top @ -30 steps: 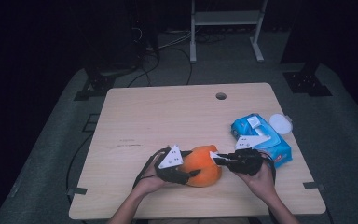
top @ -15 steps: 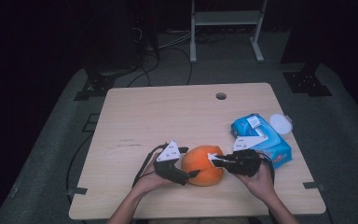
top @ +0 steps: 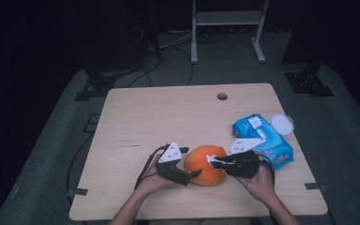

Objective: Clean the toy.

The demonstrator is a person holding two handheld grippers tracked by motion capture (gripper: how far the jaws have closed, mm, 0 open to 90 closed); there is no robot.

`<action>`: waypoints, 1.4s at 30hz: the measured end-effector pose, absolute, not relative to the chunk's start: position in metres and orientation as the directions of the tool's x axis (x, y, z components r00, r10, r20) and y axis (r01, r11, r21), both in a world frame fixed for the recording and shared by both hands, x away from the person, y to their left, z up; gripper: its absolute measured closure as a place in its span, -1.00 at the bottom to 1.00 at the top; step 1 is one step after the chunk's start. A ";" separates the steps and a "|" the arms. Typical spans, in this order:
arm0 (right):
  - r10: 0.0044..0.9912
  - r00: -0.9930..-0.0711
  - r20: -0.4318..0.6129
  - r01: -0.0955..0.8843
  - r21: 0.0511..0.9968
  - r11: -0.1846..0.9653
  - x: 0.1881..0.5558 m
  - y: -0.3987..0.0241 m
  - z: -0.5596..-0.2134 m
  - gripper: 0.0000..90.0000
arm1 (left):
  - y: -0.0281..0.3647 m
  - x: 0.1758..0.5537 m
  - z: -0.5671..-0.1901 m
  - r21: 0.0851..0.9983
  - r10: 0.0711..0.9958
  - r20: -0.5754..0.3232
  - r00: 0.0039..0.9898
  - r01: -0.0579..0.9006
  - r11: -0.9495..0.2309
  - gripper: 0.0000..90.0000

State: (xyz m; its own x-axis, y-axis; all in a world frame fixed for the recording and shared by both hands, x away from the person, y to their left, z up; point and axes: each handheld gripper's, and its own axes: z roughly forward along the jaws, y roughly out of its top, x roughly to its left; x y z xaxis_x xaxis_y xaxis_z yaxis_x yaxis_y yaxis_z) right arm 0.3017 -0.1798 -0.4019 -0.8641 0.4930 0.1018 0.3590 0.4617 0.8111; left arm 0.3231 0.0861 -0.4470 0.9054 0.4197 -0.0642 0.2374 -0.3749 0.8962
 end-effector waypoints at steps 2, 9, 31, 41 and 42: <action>0.492 -0.865 0.105 0.361 0.810 0.462 0.302 -0.179 -0.402 0.76 | 0.085 0.324 -0.450 0.891 0.401 -0.105 0.910 0.265 -0.368 -0.68; 0.453 -0.889 0.063 0.295 0.836 0.463 0.290 -0.167 -0.392 0.76 | 0.075 0.310 -0.439 0.892 0.349 0.050 0.936 0.116 -0.438 -0.42; 0.492 -0.870 0.041 0.293 0.845 0.447 0.294 -0.171 -0.390 0.76 | 0.085 0.312 -0.422 0.869 0.403 0.109 0.909 0.110 -0.483 -0.32; 0.453 -0.891 -0.019 0.230 0.841 0.490 0.283 -0.154 -0.383 0.77 | 0.067 0.301 -0.423 0.849 0.375 0.164 0.912 0.063 -0.525 -0.56; 0.465 -0.885 0.006 0.260 0.835 0.485 0.286 -0.162 -0.387 0.77 | 0.072 0.306 -0.427 0.891 0.390 0.087 0.917 0.103 -0.443 -0.68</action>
State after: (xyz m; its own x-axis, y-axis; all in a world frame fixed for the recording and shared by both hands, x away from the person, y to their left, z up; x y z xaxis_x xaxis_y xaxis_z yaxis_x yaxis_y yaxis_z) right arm 0.2859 -0.1616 -0.3867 -0.8853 0.4650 0.0060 0.2603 0.4849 0.8349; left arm 0.3062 0.0722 -0.4275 0.9166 0.3901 0.0875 0.1034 -0.4427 0.8907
